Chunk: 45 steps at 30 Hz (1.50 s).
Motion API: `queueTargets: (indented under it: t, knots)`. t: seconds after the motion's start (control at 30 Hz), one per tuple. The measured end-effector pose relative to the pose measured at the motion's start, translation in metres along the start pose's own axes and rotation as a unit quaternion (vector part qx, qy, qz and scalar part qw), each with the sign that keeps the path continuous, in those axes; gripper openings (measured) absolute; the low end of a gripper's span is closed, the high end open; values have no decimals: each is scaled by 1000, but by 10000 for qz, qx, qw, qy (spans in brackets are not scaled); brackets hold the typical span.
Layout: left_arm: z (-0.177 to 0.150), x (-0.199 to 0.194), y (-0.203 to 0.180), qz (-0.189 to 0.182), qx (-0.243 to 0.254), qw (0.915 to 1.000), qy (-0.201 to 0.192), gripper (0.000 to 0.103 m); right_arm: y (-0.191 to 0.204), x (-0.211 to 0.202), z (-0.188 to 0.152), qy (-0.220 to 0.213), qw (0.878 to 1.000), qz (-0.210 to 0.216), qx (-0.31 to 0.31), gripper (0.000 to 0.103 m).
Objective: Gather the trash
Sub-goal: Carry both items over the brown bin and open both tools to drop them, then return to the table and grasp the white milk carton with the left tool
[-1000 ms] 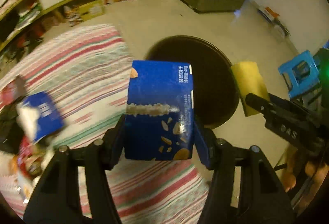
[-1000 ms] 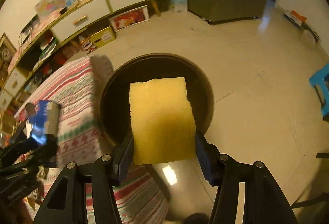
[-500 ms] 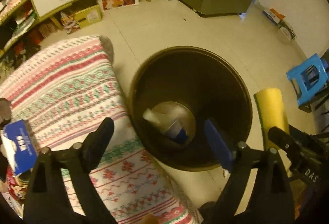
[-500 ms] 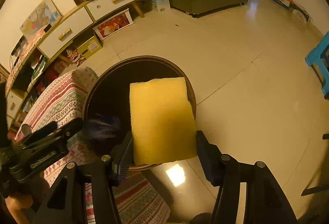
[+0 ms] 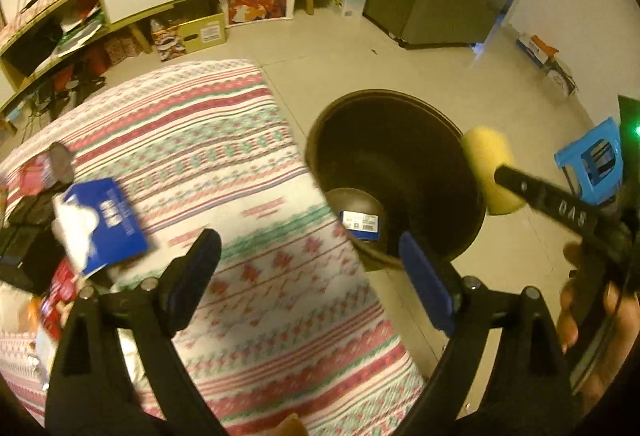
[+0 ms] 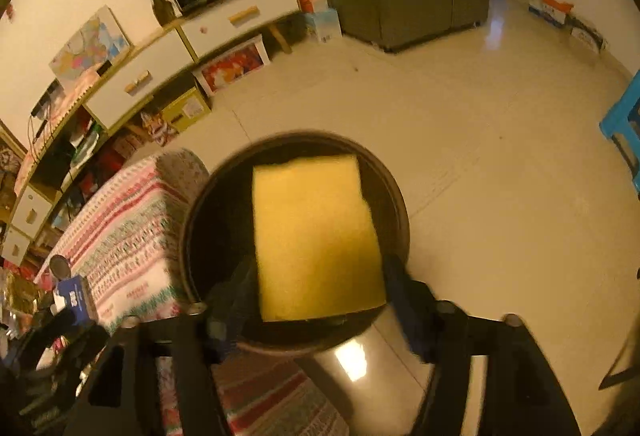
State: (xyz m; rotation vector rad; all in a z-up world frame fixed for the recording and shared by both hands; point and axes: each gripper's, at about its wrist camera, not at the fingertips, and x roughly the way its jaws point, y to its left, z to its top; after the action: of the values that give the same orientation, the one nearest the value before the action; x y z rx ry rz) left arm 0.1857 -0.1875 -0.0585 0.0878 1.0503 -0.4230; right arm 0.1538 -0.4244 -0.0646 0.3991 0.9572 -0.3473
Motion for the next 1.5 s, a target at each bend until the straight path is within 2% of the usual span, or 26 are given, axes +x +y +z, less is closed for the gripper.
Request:
queueTargets:
  t: [0.07,0.23,0.53,0.8,0.9,1.0,1.1,1.17,1.27,1.4,1.5]
  knots:
    - [-8,-12,12,1,-113,9999,-37,90,7,-6,2,-122,9998,63,-121,88]
    - [-22,-33,41,116,-315,9994,-90,91,26,-12,-1,-106,9988,84,-480,88]
    - [-55,-80,105,575,-558,9965,-246,91,61,-36,-23,-36,9891,-269,-1449,88]
    - [-81,-101,159,827,-1002,9915,-92,91,90,-44,-44,176,9837,-239,-1772,88]
    - [-92,-106,176,875,-1093,9901,-32,91,105,-50,-54,268,9829,-99,-1818,88]
    - [-102,-109,193,816,-1188,9896,8,91,120,-59,-65,289,9817,17,-1880,88]
    - [-112,-105,210,659,-1306,9890,218,91,135,-68,-77,285,9796,159,-1981,88]
    - [-120,-102,224,463,-1489,9872,339,91,148,-75,-86,308,9767,348,-2095,88]
    - [-127,-100,237,370,-1693,9840,415,91,166,-79,-99,314,9710,523,-2313,88]
    - [-132,-93,248,319,-1982,9785,466,90,190,-75,-111,305,9641,523,-2585,88]
    - [-130,-85,247,83,-2193,9743,504,86,201,-65,-115,422,9618,540,-2650,88]
